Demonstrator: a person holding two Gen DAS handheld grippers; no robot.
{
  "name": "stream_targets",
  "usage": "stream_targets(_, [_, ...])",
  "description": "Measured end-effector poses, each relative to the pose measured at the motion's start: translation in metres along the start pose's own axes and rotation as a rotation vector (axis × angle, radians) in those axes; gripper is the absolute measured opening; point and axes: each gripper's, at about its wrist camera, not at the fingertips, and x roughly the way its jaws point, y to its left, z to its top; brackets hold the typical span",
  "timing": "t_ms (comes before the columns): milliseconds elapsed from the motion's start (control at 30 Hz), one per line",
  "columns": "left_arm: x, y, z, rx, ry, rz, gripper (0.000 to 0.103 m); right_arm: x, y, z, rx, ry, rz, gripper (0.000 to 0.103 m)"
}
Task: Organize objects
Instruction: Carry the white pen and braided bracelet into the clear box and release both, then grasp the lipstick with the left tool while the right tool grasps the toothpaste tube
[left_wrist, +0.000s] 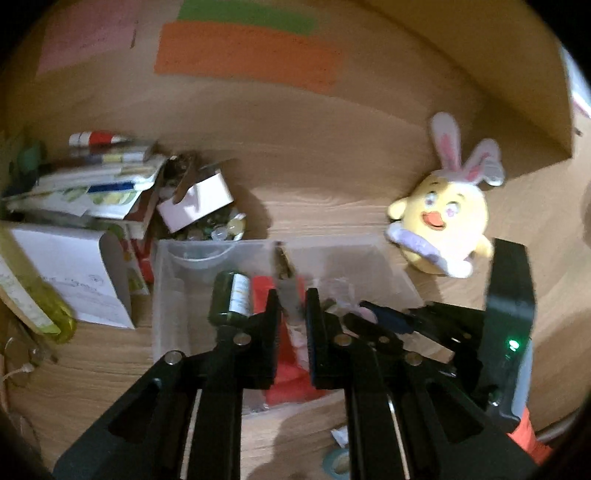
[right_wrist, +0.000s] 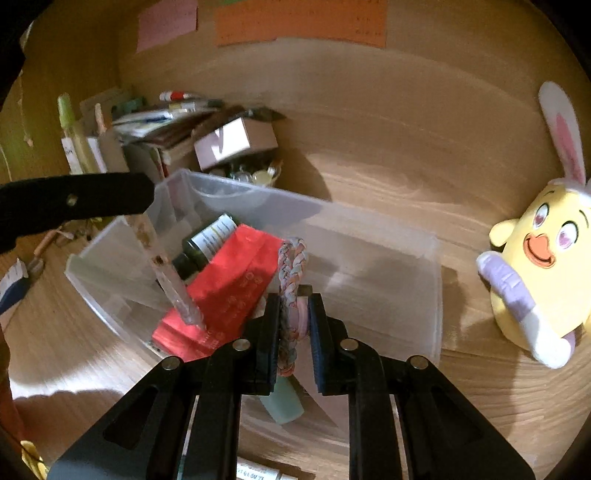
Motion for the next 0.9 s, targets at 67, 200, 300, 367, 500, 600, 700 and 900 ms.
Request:
stream_targets(67, [0.008,0.006,0.000,-0.013,0.018,0.028,0.018,0.003,0.000,0.000,-0.011,0.009,-0.021,0.015])
stream_targets(200, [0.012,0.012,-0.004,-0.014,0.017,0.076,0.046,-0.001,0.000,0.000,-0.019,0.000,-0.034,0.039])
stream_targets(300, [0.006,0.007,-0.008,0.023,-0.002,0.099,0.051,-0.009,0.002,0.001,-0.030,-0.037,-0.065,0.053])
stream_targets(367, [-0.001,0.003,-0.010,0.043,-0.020,0.109,0.055,-0.014,0.004,0.002,-0.039,-0.049,-0.070,0.054])
stream_targets(500, [-0.021,-0.007,-0.016,0.084,-0.070,0.132,0.069,-0.025,0.009,0.001,-0.050,-0.063,-0.077,0.059])
stream_targets(600, [-0.038,-0.014,-0.023,0.119,-0.115,0.161,0.079,-0.037,0.012,-0.003,-0.061,-0.085,-0.094,0.069])
stream_targets(700, [-0.053,-0.019,-0.031,0.145,-0.147,0.175,0.091,-0.050,0.015,-0.008,-0.071,-0.102,-0.114,0.078])
stream_targets(900, [-0.069,-0.026,-0.052,0.175,-0.169,0.197,0.100,-0.070,0.015,-0.024,-0.052,-0.104,-0.097,0.082])
